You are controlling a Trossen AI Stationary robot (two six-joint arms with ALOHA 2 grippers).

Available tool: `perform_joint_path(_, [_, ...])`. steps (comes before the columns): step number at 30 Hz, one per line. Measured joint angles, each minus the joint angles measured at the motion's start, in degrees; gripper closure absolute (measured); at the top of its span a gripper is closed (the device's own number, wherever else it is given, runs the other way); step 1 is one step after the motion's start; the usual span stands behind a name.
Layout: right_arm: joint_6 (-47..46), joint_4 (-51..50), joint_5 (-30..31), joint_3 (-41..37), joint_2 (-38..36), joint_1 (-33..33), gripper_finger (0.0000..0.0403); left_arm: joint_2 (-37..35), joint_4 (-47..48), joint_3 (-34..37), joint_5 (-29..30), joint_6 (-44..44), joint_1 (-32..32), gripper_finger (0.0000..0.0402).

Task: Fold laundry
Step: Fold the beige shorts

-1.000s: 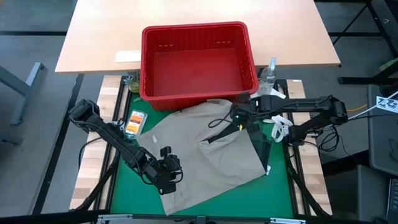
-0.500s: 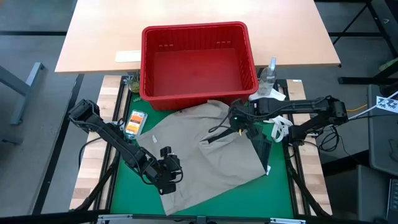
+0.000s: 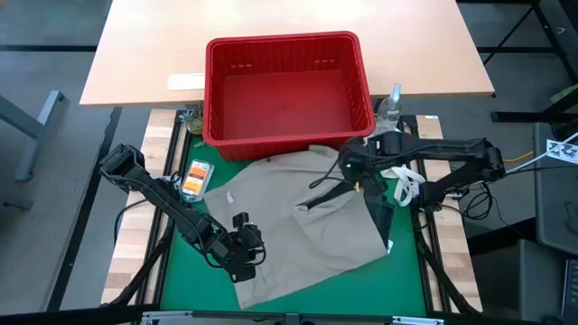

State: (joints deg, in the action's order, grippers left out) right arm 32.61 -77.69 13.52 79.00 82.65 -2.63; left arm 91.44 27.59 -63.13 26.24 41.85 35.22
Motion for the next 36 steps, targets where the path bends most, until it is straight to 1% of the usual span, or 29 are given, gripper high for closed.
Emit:
perform_joint_path(4, [-1.12,-0.78,0.44,1.29,-0.02,0.0,0.0392,0.0,0.0,0.0,0.0,0.0,0.0,0.0308])
perform_joint_path(7, [-1.28,-0.27,0.49,1.24,-0.02,0.0,0.0373,0.0,0.0,0.0,-0.84,0.0,0.02,0.0308])
perform_joint_path(9, [-1.4,-0.23,0.59,1.17,-0.02,0.0,0.0358,0.0,-0.08,0.0,-2.42,0.0,0.09,0.0308])
perform_joint_path(13, [-1.51,-1.04,0.74,1.14,-0.02,-0.02,0.0315,0.0,-1.07,0.0,-6.5,0.0,0.29,0.0308])
perform_joint_path(19, [-1.52,-1.55,2.75,1.14,-0.02,-0.02,0.0236,0.0,-4.17,0.0,-6.91,0.0,1.89,0.0308])
perform_joint_path(23, [-1.51,-5.54,2.59,1.93,-0.05,-0.02,0.0204,0.0,-6.93,0.0,-7.27,0.02,2.86,0.0308])
perform_joint_path(25, [-2.59,-7.88,1.46,2.03,-0.07,0.0,0.0196,0.0,-7.92,0.0,-7.32,0.0,3.15,0.0308])
perform_joint_path(29, [-8.64,-12.26,-1.84,2.03,-0.07,0.0,0.019,0.0,-8.04,-0.02,-7.34,0.0,3.17,0.0308])
perform_joint_path(31, [-10.41,-12.36,-3.92,2.01,-0.07,0.26,0.019,0.0,-8.02,-0.02,-7.32,0.0,3.02,0.0305])
perform_joint_path(33, [-11.39,-12.33,-5.4,1.97,-0.33,1.21,0.0189,0.02,-8.04,-0.02,-7.32,0.0,2.89,0.0297])
perform_joint_path(36, [-11.57,-12.42,-5.52,1.97,-0.61,3.69,0.0189,0.02,-8.06,-0.02,-7.34,0.01,2.57,0.0274])
